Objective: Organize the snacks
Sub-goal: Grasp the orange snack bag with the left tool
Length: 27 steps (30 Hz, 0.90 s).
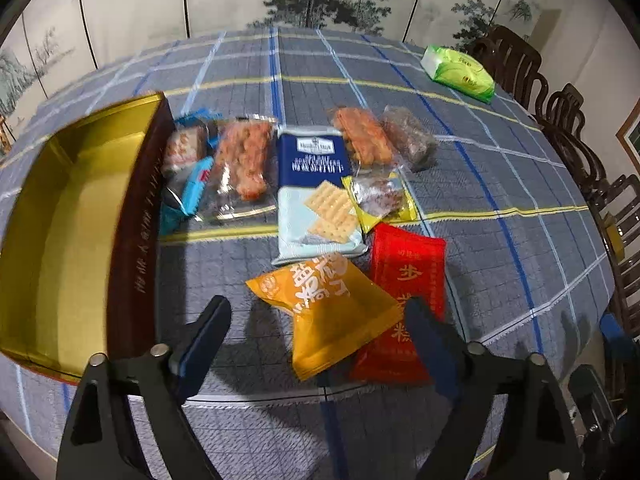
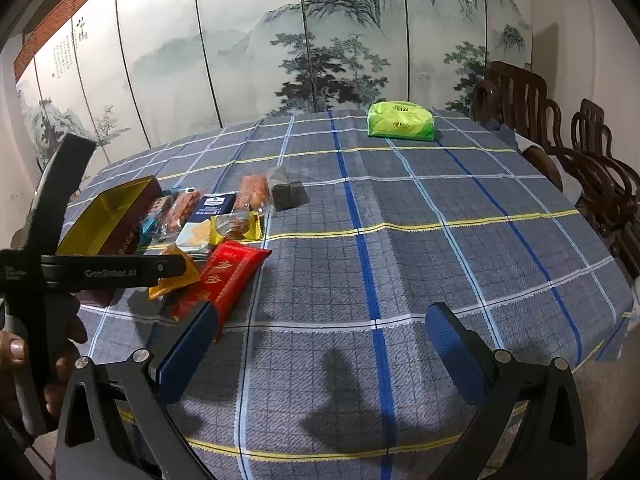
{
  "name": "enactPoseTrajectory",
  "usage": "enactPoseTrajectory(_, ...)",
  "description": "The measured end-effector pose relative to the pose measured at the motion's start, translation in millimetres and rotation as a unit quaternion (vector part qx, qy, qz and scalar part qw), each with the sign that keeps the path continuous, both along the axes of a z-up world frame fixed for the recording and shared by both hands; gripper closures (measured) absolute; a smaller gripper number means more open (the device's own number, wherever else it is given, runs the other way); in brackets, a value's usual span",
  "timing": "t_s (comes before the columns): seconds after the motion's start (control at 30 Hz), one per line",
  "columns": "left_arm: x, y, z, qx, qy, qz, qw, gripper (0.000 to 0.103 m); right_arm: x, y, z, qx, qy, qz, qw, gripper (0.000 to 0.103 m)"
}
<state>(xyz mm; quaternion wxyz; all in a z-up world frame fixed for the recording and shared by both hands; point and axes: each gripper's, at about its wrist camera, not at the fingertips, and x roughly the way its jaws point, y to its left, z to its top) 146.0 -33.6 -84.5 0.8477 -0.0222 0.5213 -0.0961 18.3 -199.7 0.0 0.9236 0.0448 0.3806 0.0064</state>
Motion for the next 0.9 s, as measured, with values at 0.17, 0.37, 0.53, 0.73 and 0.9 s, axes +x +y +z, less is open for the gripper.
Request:
enactPoseTrajectory(0.17,9,6,-15,-0.030,0.017,0.016,0.9993,0.032,4,-5,-5,0.007,0.007,-0.002,1.000,0.000)
enactPoseTrajectory(0.37,10,3,-13,-0.040,-0.001,-0.022,0.9989,0.061,10,-10,-14,0.014,0.020,-0.006,1.000,0.000)
enactPoseTrajectory(0.53,1,3,-10,-0.042,-0.017,-0.036,0.9983,0.070,14,-12,-19,0.018,0.029,-0.009,0.999,0.000)
enactPoseTrajectory(0.73,-18,9,7,-0.052,-0.037,-0.037,0.9973,0.071,16,-11,-19,0.015,0.027,-0.010,0.999,0.000)
enactPoseTrajectory(0.9,-40,18,40,-0.049,-0.071,-0.044,0.9953,0.071,15,-5,-17,0.014,0.031,-0.002,0.999,0.000)
